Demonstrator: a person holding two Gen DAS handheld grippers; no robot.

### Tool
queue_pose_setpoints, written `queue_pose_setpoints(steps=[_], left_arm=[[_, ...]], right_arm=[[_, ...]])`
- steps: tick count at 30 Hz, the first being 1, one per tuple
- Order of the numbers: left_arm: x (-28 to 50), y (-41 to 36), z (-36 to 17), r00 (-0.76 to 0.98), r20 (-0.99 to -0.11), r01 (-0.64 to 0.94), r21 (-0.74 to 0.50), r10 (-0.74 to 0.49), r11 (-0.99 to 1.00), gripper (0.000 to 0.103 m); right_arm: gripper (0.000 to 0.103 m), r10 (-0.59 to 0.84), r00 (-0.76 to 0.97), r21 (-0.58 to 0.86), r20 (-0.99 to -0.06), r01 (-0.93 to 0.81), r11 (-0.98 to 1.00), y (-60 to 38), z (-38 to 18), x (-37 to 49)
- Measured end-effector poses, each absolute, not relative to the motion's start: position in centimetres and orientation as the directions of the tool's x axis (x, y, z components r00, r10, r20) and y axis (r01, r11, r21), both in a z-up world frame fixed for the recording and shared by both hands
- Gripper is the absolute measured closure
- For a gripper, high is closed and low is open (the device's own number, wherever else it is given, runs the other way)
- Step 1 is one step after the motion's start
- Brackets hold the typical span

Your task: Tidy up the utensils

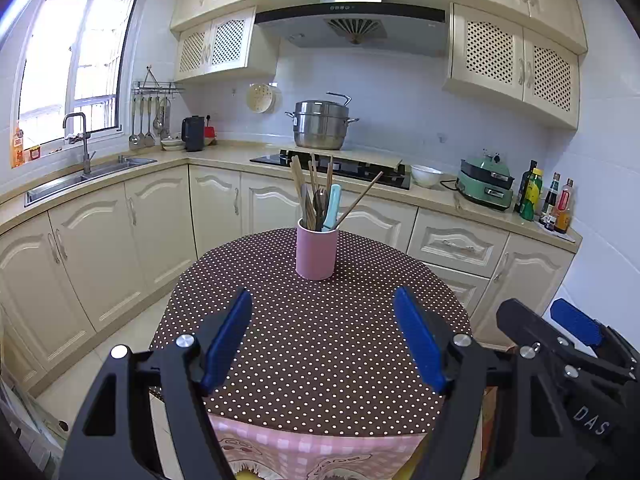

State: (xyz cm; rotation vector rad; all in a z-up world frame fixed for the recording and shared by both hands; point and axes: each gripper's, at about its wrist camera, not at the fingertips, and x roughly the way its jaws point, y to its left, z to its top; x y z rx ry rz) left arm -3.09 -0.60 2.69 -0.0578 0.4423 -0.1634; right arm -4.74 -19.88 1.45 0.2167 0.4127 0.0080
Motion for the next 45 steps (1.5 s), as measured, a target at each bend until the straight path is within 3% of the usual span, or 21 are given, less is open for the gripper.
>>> queue_pose_setpoints(steps=[45], left_arm=[[-3.08,-0.56,3.12,0.897,-0.417,0.123,-0.079,-0.145,0.989,0.026]], right_arm=[[0.012,0.078,0.913,0.246,-0.4,0.024,0.969,-19.43,1.26,-4.41]])
